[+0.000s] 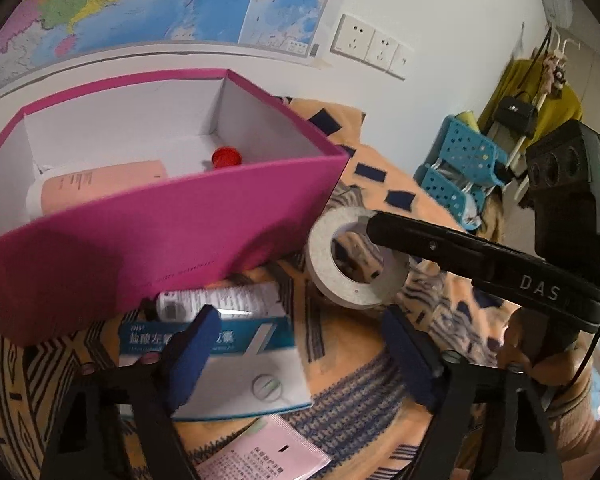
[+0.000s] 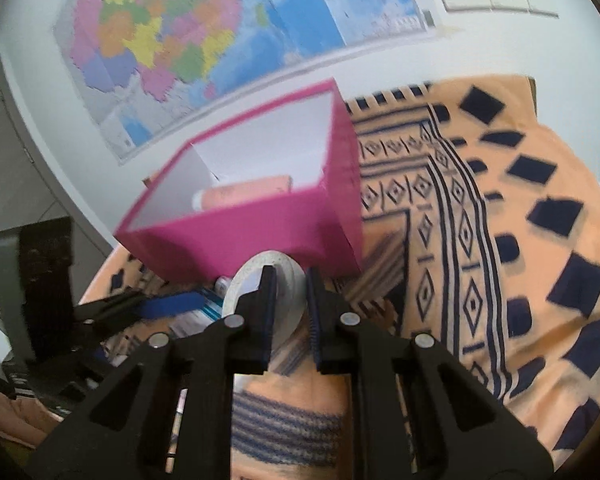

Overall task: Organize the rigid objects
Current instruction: 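Grasp the white tape roll by its rim with the right gripper and lift, then lower the tape roll into the magenta box and open the right gripper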

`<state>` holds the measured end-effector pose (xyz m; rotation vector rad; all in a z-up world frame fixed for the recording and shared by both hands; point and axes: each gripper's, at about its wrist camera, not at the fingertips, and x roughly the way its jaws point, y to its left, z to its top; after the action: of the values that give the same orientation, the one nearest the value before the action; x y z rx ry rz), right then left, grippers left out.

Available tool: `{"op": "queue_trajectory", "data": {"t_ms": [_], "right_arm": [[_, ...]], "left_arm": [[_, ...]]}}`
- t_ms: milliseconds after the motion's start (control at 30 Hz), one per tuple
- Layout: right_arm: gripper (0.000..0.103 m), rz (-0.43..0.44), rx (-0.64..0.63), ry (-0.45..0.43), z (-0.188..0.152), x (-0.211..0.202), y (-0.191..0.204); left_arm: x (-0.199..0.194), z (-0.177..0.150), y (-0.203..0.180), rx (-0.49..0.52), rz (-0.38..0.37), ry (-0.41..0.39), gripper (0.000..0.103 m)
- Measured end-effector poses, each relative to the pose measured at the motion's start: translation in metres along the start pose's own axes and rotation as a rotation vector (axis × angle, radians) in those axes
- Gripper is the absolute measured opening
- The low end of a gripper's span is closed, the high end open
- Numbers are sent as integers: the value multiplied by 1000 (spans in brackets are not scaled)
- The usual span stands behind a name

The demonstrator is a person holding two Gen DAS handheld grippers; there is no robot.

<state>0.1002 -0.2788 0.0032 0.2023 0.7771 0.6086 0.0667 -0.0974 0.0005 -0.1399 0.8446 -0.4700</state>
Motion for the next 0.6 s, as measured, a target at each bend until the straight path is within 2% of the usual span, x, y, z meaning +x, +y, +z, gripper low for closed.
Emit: {"op": "queue_trajectory", "data": {"t_ms": [233, 300, 433, 600], "right_arm": [[17, 33, -77, -64, 34, -3, 21], [17, 34, -96, -80, 44, -1, 26], [17, 46, -100, -97, 61, 7, 26], [17, 32, -101, -91, 76, 25, 21]], "left_arm": [[-12, 28, -6, 39, -7, -62, 58], [-13, 38, -6, 56, 10, -82, 57], [-10, 55, -2, 62, 31, -96, 47], [-1, 73, 6, 57, 47, -93, 47]]}}
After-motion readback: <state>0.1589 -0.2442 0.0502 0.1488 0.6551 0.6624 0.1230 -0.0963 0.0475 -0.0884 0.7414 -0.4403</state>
